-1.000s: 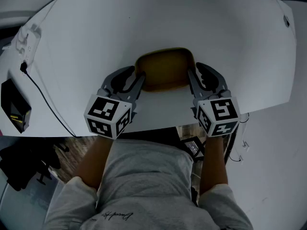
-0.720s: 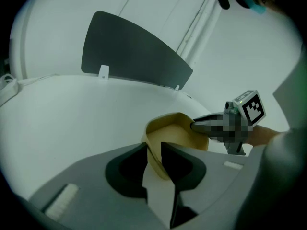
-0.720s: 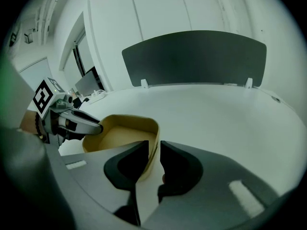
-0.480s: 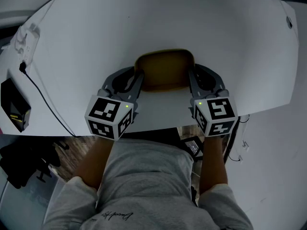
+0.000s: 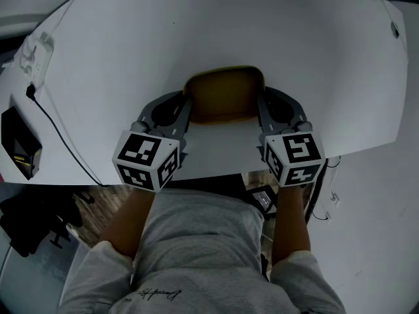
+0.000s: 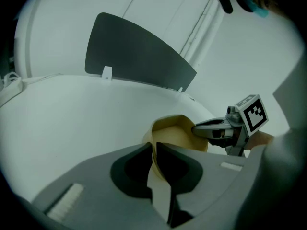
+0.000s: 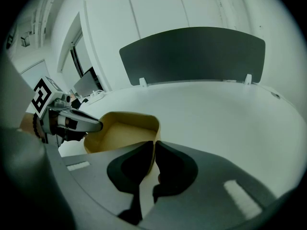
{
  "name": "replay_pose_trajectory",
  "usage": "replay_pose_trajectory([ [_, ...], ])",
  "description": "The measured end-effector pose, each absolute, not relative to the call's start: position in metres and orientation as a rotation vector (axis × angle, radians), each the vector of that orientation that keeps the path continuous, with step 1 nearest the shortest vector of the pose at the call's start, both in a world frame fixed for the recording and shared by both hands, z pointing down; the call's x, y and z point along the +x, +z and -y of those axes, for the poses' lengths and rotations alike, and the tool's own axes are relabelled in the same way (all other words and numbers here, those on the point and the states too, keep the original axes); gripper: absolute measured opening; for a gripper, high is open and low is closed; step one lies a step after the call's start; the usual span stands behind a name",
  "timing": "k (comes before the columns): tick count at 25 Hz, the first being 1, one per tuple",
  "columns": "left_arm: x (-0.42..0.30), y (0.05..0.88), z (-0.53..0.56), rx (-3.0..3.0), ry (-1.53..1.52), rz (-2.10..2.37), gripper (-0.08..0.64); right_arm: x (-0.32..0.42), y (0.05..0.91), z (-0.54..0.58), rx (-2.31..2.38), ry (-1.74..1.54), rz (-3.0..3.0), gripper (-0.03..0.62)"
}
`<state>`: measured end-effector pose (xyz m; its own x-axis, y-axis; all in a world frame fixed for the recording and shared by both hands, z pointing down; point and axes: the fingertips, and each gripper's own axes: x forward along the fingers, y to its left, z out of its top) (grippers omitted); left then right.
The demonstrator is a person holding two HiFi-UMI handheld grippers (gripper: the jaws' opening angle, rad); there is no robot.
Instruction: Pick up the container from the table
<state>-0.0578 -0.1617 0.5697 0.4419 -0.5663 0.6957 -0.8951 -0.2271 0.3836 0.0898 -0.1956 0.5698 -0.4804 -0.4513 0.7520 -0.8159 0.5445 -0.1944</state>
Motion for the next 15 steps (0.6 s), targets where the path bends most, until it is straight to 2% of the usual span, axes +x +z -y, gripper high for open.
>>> replay_pose_trajectory([
  [15,-0.054,0.559,0.158,1.947,0.543,1.232,0.031,0.094,0.557,0.192,1.040,0.710,2.145,0.032],
])
